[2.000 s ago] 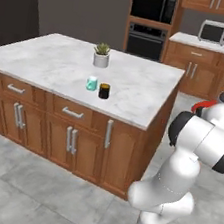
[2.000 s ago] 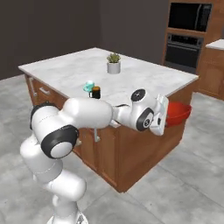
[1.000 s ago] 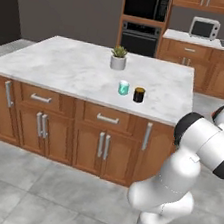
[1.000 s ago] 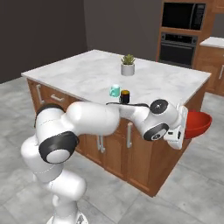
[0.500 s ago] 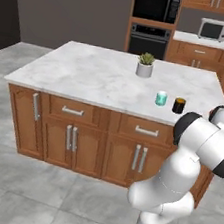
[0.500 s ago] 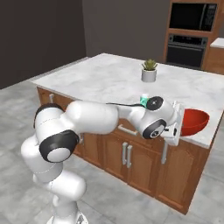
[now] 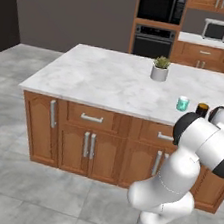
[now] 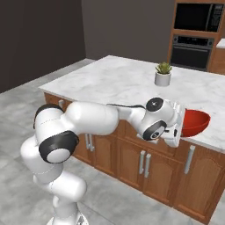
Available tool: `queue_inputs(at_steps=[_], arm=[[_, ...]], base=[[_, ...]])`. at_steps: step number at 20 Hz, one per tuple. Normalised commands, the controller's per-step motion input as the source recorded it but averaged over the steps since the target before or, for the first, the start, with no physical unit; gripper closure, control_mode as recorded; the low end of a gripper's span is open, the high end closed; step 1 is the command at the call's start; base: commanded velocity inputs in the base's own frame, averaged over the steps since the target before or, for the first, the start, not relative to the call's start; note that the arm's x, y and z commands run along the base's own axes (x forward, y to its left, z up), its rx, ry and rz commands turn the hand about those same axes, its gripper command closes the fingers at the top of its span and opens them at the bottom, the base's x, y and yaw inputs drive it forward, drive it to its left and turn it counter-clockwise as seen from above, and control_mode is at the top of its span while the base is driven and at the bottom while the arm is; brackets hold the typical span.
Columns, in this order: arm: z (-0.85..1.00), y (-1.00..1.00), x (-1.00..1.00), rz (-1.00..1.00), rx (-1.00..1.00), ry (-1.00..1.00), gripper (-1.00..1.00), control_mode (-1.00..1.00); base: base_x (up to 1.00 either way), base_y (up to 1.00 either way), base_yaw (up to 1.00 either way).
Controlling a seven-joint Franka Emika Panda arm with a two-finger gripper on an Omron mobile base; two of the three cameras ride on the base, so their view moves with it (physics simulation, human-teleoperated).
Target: Clear the mugs and bowl far away from the sink.
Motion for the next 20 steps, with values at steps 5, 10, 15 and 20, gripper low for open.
queue_inputs(at_steps=[5, 10, 15, 20], arm=[[0.00, 0.00, 0.00, 0.00, 0.00, 0.00, 1.00, 1.00], [0.00, 0.00, 0.00, 0.00, 0.00, 0.00, 1.00, 1.00], [0.00, 0.00, 0.00, 0.00, 0.00, 0.00, 1.00, 1.00], [0.00, 0.00, 0.00, 0.00, 0.00, 0.00, 1.00, 1.00]], base=[[0.28, 1.00, -0.20], [0.03, 0.98, -0.11], [1.00, 0.76, 0.00], [1.00, 0.01, 0.00]])
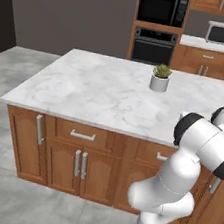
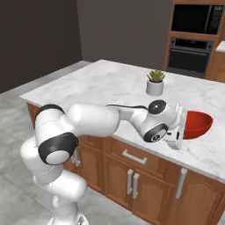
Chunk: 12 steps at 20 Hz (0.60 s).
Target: Clear the mugs and bowl far away from the sink.
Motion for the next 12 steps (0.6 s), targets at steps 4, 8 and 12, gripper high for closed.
queue_inputs(at_steps=[4, 8, 12], arm=[[0.00, 0.00, 0.00, 0.00, 0.00, 0.00, 1.00, 1.00], [0.00, 0.00, 0.00, 0.00, 0.00, 0.00, 1.00, 1.00], [0.00, 0.00, 0.00, 0.00, 0.00, 0.00, 1.00, 1.00]], base=[[0.11, 0.58, 0.00], [0.05, 1.00, -0.01], [0.19, 1.00, -0.04]])
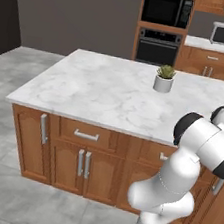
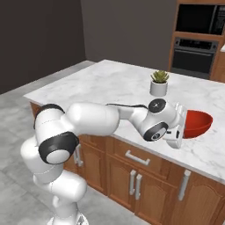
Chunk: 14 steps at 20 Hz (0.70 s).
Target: Clear the mugs and bowl far away from the sink.
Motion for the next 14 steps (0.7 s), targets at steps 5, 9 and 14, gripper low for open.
queue_inputs(at_steps=[5, 9, 14], arm=[[0.00, 0.00, 0.00, 0.00, 0.00, 0.00, 1.00, 1.00], [0.00, 0.00, 0.00, 0.00, 0.00, 0.00, 1.00, 1.00], [0.00, 0.00, 0.00, 0.00, 0.00, 0.00, 1.00, 1.00]], base=[[0.62, 0.71, 0.18], [-0.49, -0.01, 0.82], [-0.19, 0.19, 0.45]])
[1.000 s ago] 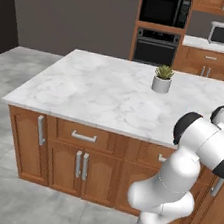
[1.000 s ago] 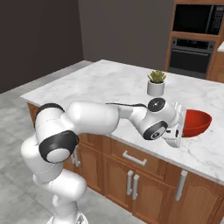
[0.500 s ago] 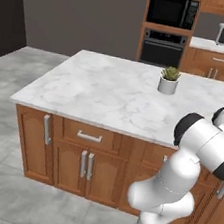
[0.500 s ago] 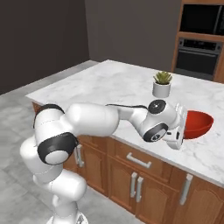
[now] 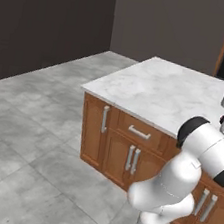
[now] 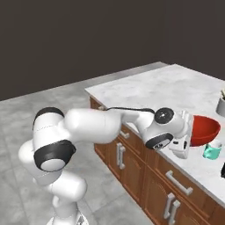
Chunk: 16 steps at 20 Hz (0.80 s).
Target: Clear the mugs and bowl far away from the sink.
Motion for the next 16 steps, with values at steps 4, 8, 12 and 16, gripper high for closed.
queue_inputs(at_steps=[4, 8, 12, 16], arm=[[0.00, 0.00, 0.00, 0.00, 0.00, 0.00, 1.00, 1.00], [0.00, 0.00, 0.00, 0.00, 0.00, 0.00, 1.00, 1.00], [0.00, 0.00, 0.00, 0.00, 0.00, 0.00, 1.00, 1.00], [0.00, 0.00, 0.00, 0.00, 0.00, 0.00, 1.00, 1.00]], base=[[0.35, 0.37, 0.06], [0.79, 0.49, 0.00], [0.37, 0.06, -0.01], [0.32, -0.21, -0.06]])
